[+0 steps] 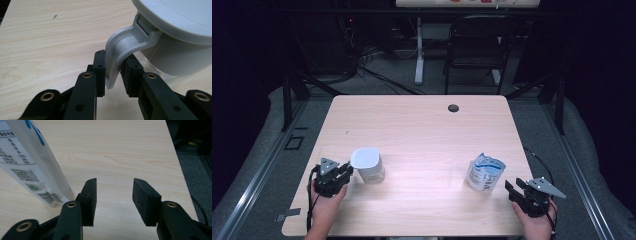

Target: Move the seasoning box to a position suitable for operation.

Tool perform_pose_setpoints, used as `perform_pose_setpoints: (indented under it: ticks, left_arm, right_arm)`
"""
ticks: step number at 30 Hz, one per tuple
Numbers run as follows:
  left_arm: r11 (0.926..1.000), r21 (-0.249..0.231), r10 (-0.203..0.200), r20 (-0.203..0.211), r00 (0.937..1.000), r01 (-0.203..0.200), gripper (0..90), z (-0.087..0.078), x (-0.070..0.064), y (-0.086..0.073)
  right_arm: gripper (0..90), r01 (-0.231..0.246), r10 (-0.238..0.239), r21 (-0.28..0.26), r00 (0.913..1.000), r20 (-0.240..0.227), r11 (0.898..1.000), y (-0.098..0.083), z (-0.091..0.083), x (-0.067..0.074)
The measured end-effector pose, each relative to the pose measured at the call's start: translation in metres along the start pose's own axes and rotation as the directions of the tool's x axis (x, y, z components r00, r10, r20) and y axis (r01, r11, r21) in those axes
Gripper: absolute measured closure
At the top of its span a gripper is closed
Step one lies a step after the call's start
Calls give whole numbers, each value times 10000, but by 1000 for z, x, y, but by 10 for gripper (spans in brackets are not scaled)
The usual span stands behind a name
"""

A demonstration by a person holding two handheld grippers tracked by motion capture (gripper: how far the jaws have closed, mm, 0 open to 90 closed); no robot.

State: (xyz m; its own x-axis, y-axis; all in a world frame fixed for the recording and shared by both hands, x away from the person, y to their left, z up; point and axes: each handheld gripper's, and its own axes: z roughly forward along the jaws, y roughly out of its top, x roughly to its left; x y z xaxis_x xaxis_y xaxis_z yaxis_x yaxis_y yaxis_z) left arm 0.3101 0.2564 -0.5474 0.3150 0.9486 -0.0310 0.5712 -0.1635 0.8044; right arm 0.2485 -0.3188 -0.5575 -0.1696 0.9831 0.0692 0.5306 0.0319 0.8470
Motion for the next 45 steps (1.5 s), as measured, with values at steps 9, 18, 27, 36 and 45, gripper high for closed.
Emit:
perform_pose_setpoints:
  ticks: [9,18,27,36,45]
  left_arm:
    - [9995,227,224,164,9996,-227,746,-10,-8,-5]
    - [9986,404,313,485,9983,-333,746,-18,-21,-9]
    - [9977,400,514,667,9965,-541,743,-24,-34,-13]
    - [9987,288,388,859,9955,-414,740,-27,-42,-17]
    - [9988,196,422,1008,9940,-444,748,-26,-52,-17]
  right_arm:
    - [550,11,-11,-21,10000,7,10000,0,0,0]
    - [550,-25,25,-98,10000,-27,9999,0,0,2]
    - [550,38,-38,-58,10000,-21,10000,0,-1,2]
    - [550,10,-10,-91,10000,-17,10000,0,-1,3]
    - [551,117,-118,-137,9998,-130,9998,0,-2,5]
